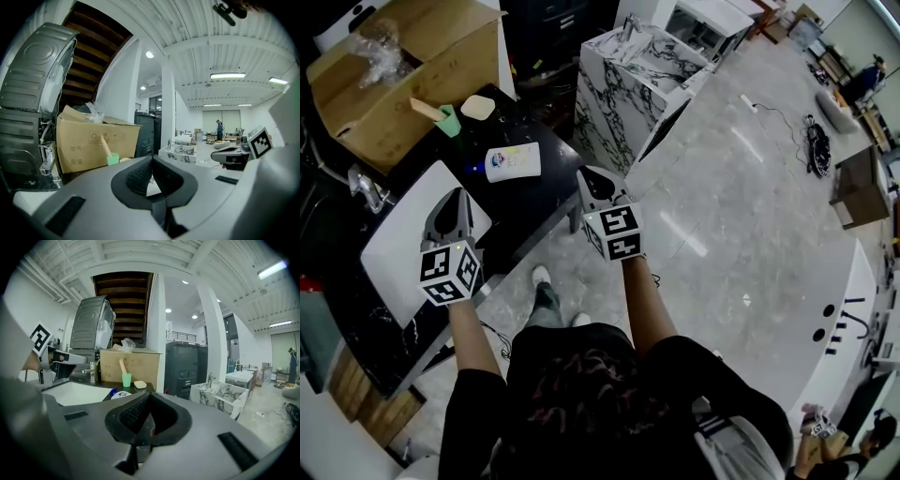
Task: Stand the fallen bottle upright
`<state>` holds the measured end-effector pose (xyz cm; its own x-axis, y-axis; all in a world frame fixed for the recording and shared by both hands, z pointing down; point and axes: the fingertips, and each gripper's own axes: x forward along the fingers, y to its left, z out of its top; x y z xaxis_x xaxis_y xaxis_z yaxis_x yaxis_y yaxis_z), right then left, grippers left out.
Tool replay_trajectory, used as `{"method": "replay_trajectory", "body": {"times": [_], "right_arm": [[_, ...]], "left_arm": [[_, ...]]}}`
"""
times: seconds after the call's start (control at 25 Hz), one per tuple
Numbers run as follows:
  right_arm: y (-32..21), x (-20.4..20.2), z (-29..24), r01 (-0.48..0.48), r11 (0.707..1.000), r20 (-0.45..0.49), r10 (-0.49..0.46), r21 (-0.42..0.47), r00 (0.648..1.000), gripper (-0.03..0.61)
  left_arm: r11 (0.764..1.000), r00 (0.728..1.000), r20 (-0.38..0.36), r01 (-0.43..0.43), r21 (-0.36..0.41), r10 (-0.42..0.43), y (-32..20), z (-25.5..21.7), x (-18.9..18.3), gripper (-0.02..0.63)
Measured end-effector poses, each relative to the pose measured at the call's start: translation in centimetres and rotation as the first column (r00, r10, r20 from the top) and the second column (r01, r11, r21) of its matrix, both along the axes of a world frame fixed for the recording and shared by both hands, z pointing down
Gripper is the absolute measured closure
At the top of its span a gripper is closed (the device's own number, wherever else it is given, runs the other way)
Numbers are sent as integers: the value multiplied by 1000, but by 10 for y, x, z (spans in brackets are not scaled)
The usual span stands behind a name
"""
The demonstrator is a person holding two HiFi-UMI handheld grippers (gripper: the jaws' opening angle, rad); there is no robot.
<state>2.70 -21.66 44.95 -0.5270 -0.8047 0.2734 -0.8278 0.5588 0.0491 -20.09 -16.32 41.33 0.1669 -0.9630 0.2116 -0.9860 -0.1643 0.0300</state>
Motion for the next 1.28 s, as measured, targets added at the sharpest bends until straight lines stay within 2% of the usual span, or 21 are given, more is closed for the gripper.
{"method": "replay_trajectory", "body": {"times": [0.36, 0.68, 0.8, 1.16, 1.2, 1.28], "right_arm": [[-67, -53, 26, 9, 998, -42, -12, -57, 999, 563], [-108, -93, 54, 5, 991, -47, -11, -136, 999, 563], [-119, -102, 59, 2, 988, -40, -8, -157, 999, 563], [-124, -117, 75, -4, 984, -117, -18, -178, 993, 563], [-124, -118, 77, -3, 983, -122, -20, -182, 992, 563], [-124, -119, 81, -3, 982, -130, -22, -191, 991, 563]], "left_arm": [[996, 1000, -22, -6, -84, 4, -74, 39, -47, 597], [987, 999, -51, -28, -160, 20, -117, 80, -83, 595], [982, 997, -72, -50, -183, 37, -131, 94, -86, 595], [967, 988, -121, -123, -224, 98, -147, 121, -83, 594], [963, 987, -123, -127, -236, 100, -147, 124, -83, 586], [956, 987, -124, -136, -261, 106, -148, 131, -83, 513]]}}
